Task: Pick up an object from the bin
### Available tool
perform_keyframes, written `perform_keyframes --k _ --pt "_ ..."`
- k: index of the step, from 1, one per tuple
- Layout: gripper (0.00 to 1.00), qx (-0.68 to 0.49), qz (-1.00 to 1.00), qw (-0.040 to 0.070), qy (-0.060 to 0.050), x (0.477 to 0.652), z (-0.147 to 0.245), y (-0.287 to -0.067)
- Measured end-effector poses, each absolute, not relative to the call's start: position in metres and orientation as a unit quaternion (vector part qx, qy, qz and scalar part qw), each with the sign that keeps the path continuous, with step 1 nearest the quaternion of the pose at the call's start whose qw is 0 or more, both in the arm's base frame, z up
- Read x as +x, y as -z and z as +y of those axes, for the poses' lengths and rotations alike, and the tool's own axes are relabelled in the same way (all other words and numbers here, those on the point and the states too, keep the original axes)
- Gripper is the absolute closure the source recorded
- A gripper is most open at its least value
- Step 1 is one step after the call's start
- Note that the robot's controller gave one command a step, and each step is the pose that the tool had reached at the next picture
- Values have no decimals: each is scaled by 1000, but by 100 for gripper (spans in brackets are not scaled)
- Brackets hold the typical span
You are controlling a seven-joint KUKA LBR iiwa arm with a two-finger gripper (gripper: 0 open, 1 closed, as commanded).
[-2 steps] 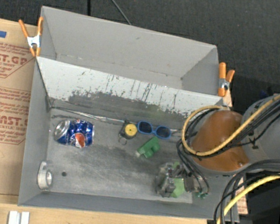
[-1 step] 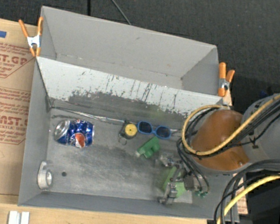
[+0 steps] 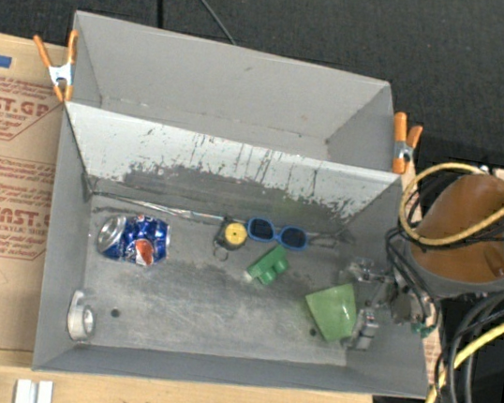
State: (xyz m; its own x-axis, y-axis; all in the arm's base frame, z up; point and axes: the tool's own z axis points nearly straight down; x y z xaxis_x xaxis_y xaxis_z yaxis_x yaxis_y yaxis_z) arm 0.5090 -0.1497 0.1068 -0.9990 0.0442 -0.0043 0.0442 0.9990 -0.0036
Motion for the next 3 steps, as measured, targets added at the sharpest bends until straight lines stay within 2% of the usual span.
perform_keyframes --k 1,2,3 --pt "100 19 1000 0 0 508 -146 -105" --pt "100 31 1000 5 1 511 -153 -193" --pt "100 125 992 9 -2 505 -145 -88"
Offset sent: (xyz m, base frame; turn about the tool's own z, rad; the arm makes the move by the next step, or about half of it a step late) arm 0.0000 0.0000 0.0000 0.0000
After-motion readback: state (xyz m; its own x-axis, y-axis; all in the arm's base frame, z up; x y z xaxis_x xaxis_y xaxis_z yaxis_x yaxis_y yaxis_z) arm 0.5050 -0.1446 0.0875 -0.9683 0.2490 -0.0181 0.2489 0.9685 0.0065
